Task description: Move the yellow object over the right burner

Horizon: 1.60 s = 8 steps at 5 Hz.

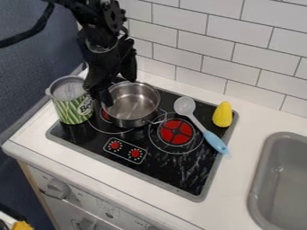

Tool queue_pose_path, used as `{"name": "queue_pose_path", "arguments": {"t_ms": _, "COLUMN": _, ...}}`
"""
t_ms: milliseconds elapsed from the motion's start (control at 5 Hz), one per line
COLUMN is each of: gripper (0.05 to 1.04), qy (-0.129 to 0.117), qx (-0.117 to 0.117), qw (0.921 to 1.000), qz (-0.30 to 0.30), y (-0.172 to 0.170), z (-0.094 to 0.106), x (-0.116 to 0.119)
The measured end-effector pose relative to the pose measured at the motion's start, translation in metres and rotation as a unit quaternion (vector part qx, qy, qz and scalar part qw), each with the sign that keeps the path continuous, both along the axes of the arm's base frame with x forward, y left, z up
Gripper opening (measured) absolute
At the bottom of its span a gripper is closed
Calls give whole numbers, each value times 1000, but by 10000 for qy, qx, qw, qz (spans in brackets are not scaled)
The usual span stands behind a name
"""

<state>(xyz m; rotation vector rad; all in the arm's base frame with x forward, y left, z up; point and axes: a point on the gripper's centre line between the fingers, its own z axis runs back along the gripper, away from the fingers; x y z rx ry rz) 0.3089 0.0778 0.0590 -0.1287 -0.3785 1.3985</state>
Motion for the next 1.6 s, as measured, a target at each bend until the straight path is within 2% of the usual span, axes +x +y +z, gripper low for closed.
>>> {"name": "queue_pose_path", "arguments": {"t_ms": 200, "gripper": 1001, "qy": 140, "qx": -61, "qw": 9999, "qz": -28, "y": -2, "z": -8, "x": -2}}
{"name": "queue_pose_path", "arguments": {"t_ms": 400, "gripper": 1001, "qy": 339, "qx": -222, "qw": 9974, "qz": -588, "y": -22, "z": -14, "x": 5}}
{"name": "queue_pose_path", "arguments": {"t_ms": 600, "gripper": 1001, "qy": 555, "qx": -367, "qw": 9910, "qz": -1158, "y": -39, "z": -14, "x": 16}}
{"name": "queue_pose_path", "arguments": {"t_ms": 800, "gripper": 1001, "qy": 691, "qx": -537, "qw": 9775, "qz": -1917, "y": -72, "z": -16, "x": 31}}
{"name": "queue_pose_path", "arguments": {"t_ms": 1000, "gripper": 1001, "qy": 987, "qx": -528, "qw": 9587, "qz": -2615, "y": -98, "z": -18, "x": 46}}
{"name": "queue_pose_path", "arguments": {"t_ms": 1200, "gripper": 1001, "qy": 1098, "qx": -466, "qw": 9408, "qz": -3173, "y": -123, "z": -23, "x": 58}}
{"name": "queue_pose_path", "arguments": {"t_ms": 1400, "gripper": 1001, "qy": 1100, "qx": -377, "qw": 9259, "qz": -3593, "y": -139, "z": -34, "x": 68}}
{"name": "queue_pose_path", "arguments": {"t_ms": 1600, "gripper": 1001, "qy": 996, "qx": -409, "qw": 9168, "qz": -3847, "y": -147, "z": -42, "x": 73}}
